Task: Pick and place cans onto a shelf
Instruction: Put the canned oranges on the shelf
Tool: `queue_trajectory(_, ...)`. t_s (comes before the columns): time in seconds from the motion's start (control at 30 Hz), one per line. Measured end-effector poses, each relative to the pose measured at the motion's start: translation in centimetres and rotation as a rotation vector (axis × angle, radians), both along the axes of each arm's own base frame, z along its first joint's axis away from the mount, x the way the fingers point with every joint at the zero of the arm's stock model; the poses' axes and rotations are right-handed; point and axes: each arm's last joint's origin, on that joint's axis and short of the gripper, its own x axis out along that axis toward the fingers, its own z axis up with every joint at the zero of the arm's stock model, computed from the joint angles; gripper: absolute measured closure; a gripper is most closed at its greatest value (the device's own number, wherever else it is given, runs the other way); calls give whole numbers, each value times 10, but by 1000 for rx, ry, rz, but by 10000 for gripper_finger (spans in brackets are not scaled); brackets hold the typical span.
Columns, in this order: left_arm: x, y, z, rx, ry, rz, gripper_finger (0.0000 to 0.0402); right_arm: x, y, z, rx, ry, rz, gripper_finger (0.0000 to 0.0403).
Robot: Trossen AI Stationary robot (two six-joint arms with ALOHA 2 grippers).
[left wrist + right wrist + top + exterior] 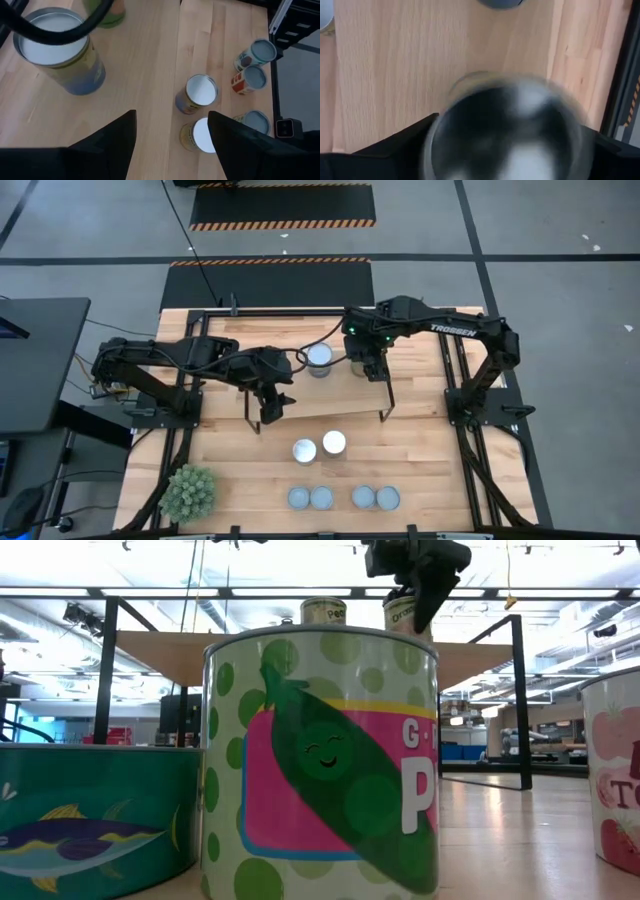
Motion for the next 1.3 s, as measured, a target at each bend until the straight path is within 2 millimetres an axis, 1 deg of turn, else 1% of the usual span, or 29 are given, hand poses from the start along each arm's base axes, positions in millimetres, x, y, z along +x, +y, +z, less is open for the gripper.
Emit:
queue_trajectory(0.13, 0, 0, 0, 0, 4, 1, 152, 0, 0, 1, -1, -5, -1, 16)
queue_trajectory(0.27, 0, 1, -3, 39, 29, 13, 152, -2, 0, 2, 1, 3, 0, 11)
queue_trajectory(0.37, 1, 3, -7, 68, 58, 6, 152, -2, 2, 2, 2, 5, 4, 14)
queue_trajectory(0.6, 1, 10, -6, 67, 53, 37, 152, -2, 1, 2, -4, 6, -30, 31)
queue_trajectory(0.8, 1, 11, -5, 70, 53, 34, 152, -2, 1, 2, -3, 3, -33, 51)
queue_trajectory(1.03, 1, 11, -5, 70, 53, 34, 152, -2, 1, 3, -41, 5, 105, 74)
queue_trajectory(1.3, 1, 10, -5, 69, 53, 32, 152, -2, 1, 3, -102, 15, 330, 72)
